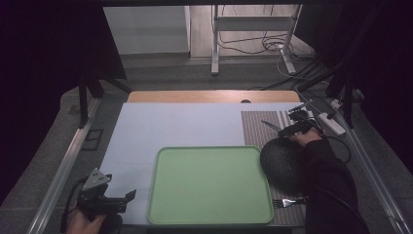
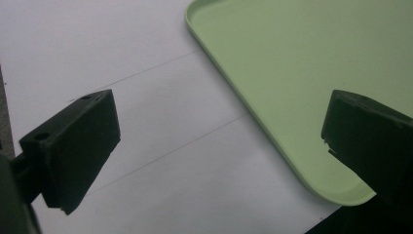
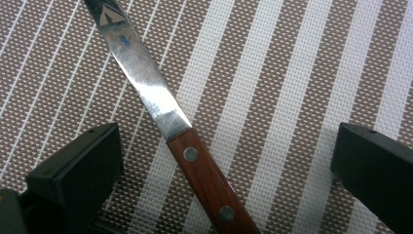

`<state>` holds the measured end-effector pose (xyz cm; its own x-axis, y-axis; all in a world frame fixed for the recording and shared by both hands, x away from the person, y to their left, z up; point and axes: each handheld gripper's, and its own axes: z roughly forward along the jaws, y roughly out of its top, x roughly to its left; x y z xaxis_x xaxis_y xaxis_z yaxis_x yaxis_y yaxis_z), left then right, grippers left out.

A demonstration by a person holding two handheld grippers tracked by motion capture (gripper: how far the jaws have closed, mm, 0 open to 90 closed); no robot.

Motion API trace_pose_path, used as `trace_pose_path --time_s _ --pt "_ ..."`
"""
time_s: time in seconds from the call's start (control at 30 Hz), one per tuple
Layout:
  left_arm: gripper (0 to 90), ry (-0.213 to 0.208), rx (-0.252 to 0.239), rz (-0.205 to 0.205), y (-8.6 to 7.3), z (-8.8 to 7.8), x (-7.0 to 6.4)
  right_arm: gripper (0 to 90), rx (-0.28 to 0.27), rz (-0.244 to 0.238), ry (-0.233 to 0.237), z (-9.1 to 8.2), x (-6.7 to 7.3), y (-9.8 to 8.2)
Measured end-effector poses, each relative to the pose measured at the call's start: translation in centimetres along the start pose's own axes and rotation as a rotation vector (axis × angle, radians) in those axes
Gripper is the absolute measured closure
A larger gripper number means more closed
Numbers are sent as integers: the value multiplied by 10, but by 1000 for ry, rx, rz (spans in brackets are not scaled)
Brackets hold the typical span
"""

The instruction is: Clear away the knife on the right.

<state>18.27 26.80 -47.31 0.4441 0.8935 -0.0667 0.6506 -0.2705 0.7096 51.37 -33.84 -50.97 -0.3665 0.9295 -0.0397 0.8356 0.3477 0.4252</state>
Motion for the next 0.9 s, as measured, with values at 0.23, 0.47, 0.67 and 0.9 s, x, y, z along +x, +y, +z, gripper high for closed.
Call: trace_pose_path --time_s 0.23,0.47,0.67,0.9 --pt "13 1 3 5 0 0 -1 241 -28 -54 25 -7 1 0" --pt "13 2 5 7 0 0 -1 556 -38 -111 62 -13 0 1" --pt "14 3 7 11 0 1 -1 773 -41 -139 94 -14 -4 0" --pt "15 4 8 13 0 1 -2 777 -48 -183 87 -15 -4 -1"
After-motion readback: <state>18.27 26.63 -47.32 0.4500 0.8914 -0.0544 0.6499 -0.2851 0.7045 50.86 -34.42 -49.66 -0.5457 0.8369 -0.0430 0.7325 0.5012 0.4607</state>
